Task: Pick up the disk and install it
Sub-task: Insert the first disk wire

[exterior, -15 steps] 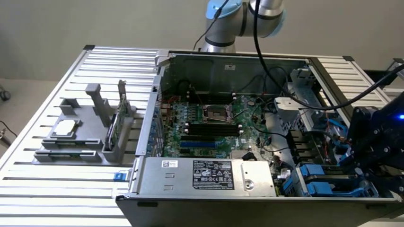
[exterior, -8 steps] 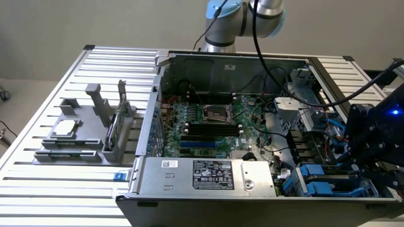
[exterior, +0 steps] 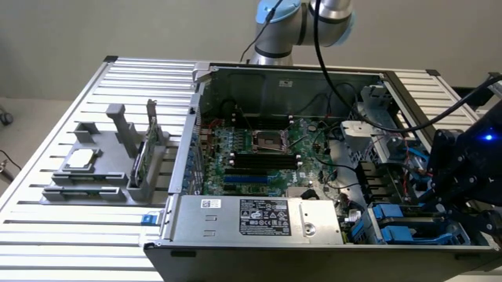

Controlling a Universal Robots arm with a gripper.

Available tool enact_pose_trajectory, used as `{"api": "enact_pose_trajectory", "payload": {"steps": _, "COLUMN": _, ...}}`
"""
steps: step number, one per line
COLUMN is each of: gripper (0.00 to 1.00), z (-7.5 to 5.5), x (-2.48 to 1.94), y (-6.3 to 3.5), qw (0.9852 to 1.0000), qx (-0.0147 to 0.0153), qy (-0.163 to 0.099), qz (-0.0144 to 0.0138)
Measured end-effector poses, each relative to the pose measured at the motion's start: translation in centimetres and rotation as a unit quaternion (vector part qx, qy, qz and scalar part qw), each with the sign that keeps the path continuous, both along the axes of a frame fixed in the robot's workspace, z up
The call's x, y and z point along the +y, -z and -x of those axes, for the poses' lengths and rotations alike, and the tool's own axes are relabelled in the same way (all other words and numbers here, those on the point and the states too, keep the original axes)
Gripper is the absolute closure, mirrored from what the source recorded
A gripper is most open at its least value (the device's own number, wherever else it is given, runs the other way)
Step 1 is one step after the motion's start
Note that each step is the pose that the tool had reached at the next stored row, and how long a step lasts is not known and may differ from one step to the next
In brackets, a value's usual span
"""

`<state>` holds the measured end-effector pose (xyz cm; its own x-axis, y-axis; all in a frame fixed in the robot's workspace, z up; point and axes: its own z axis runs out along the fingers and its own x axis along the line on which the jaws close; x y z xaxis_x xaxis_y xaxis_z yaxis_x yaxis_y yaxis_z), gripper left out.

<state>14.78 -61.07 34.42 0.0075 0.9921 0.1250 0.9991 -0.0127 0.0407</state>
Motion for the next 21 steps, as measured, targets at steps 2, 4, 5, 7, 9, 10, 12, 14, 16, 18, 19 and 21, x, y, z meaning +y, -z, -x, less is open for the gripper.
{"api": "enact_pose_trajectory", "payload": {"steps": 2, "gripper": 0.84, "z": 0.0, "x": 0.19, "y": 0.0, "qw": 1.0, "qx": 0.0, "qy": 0.0, "qz": 0.0042}}
{"api": "enact_pose_trajectory", "payload": {"steps": 4, "gripper": 0.84, "z": 0.0, "x": 0.48, "y": 0.0, "qw": 1.0, "qx": 0.0, "qy": 0.0, "qz": 0.0084}}
{"api": "enact_pose_trajectory", "payload": {"steps": 5, "gripper": 0.84, "z": 0.0, "x": 0.64, "y": 0.0, "qw": 0.9999, "qx": 0.0, "qy": 0.0, "qz": 0.0111}}
{"api": "enact_pose_trajectory", "payload": {"steps": 7, "gripper": 0.84, "z": 0.0, "x": 0.87, "y": 0.0, "qw": 0.9999, "qx": 0.0, "qy": 0.0, "qz": 0.0173}}
{"api": "enact_pose_trajectory", "payload": {"steps": 9, "gripper": 0.84, "z": 0.0, "x": 1.03, "y": 0.0, "qw": 0.9997, "qx": 0.0, "qy": 0.0, "qz": 0.024}}
{"api": "enact_pose_trajectory", "payload": {"steps": 10, "gripper": 0.84, "z": 0.0, "x": 1.12, "y": 0.0, "qw": 0.9996, "qx": 0.0, "qy": 0.0, "qz": 0.0276}}
{"api": "enact_pose_trajectory", "payload": {"steps": 12, "gripper": 0.84, "z": 0.0, "x": 1.31, "y": 0.0, "qw": 0.9994, "qx": 0.0, "qy": 0.0, "qz": 0.0339}}
{"api": "enact_pose_trajectory", "payload": {"steps": 14, "gripper": 0.84, "z": 0.1, "x": 1.52, "y": 0.0, "qw": 0.9992, "qx": 0.0, "qy": 0.0, "qz": 0.0396}}
{"api": "enact_pose_trajectory", "payload": {"steps": 16, "gripper": 0.84, "z": 0.1, "x": 1.74, "y": 0.0, "qw": 0.999, "qx": 0.0, "qy": 0.0, "qz": 0.0449}}
{"api": "enact_pose_trajectory", "payload": {"steps": 18, "gripper": 0.84, "z": 0.1, "x": 1.94, "y": 0.0, "qw": 0.9988, "qx": 0.0, "qy": 0.0, "qz": 0.0497}}
{"api": "enact_pose_trajectory", "payload": {"steps": 19, "gripper": 0.84, "z": 0.1, "x": 2.04, "y": 0.0, "qw": 0.9986, "qx": 0.0, "qy": 0.0, "qz": 0.052}}
{"api": "enact_pose_trajectory", "payload": {"steps": 21, "gripper": 0.84, "z": 0.2, "x": 2.2, "y": 0.0, "qw": 0.9985, "qx": 0.0, "qy": 0.0, "qz": 0.0551}}
